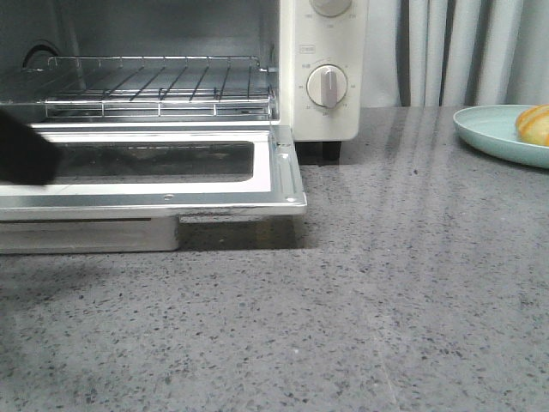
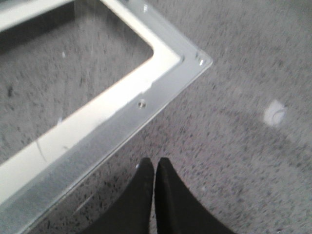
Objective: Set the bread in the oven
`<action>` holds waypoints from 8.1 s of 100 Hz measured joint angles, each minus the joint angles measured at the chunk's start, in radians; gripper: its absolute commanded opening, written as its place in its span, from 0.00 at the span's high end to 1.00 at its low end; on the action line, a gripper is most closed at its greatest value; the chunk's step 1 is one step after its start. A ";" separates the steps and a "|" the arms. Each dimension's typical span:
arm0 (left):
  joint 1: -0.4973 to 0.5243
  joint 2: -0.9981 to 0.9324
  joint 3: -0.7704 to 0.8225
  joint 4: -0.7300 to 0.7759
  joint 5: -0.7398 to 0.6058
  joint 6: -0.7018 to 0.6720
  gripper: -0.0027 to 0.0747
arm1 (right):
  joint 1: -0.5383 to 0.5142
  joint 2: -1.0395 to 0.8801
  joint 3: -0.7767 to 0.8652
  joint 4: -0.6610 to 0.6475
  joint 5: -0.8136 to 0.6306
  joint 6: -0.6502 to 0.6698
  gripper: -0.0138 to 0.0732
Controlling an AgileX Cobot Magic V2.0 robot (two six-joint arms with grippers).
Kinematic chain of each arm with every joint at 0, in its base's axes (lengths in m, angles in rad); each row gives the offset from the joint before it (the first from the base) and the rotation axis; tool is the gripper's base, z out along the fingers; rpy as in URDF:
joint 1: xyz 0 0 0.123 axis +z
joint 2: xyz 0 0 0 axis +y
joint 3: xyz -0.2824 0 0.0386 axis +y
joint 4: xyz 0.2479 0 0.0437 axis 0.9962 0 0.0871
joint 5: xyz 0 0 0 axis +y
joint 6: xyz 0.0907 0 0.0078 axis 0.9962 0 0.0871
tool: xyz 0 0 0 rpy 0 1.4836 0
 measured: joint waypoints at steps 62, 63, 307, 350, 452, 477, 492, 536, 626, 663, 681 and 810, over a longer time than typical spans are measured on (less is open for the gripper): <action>0.000 -0.528 -0.004 -0.013 -0.054 -0.009 0.99 | -0.233 0.710 -0.497 -0.087 0.262 0.035 0.52; 0.000 -0.528 -0.004 -0.013 -0.054 -0.009 0.99 | -0.233 0.717 -0.499 -0.094 0.265 0.041 0.52; 0.000 -0.528 0.015 -0.048 -0.093 -0.009 0.99 | 0.198 0.634 -0.508 -0.393 0.166 0.411 0.92; 0.000 -0.528 0.015 -0.045 -0.128 -0.009 0.99 | 0.765 0.919 -0.604 -0.407 0.160 0.407 0.92; 0.000 -0.528 0.015 -0.045 -0.174 -0.009 0.99 | 0.649 1.542 -1.243 -0.920 0.457 0.478 0.54; 0.000 -0.528 0.015 -0.045 -0.174 -0.009 0.99 | 0.649 1.544 -1.243 -0.933 0.455 0.488 0.34; 0.000 -0.528 0.015 -0.045 -0.174 -0.009 0.99 | 0.651 1.544 -1.243 -0.929 0.455 0.486 0.34; 0.000 -0.528 0.015 -0.045 -0.181 -0.009 0.99 | 0.734 1.491 -1.239 -0.893 0.478 0.511 0.34; 0.000 -0.585 0.042 -0.025 -0.392 -0.061 0.99 | 0.949 1.031 -1.060 -0.746 0.595 0.493 0.92; 0.000 -0.629 0.226 -0.115 -0.556 -0.064 0.99 | 0.897 0.159 -0.252 -0.980 0.277 0.549 0.92; 0.000 -0.629 0.248 -0.167 -0.586 -0.064 0.99 | 0.848 -0.187 -0.026 -1.034 0.268 0.703 0.92; 0.143 -0.716 0.379 0.496 -0.597 -0.373 0.99 | 0.831 -0.369 0.009 -1.139 0.365 0.740 0.92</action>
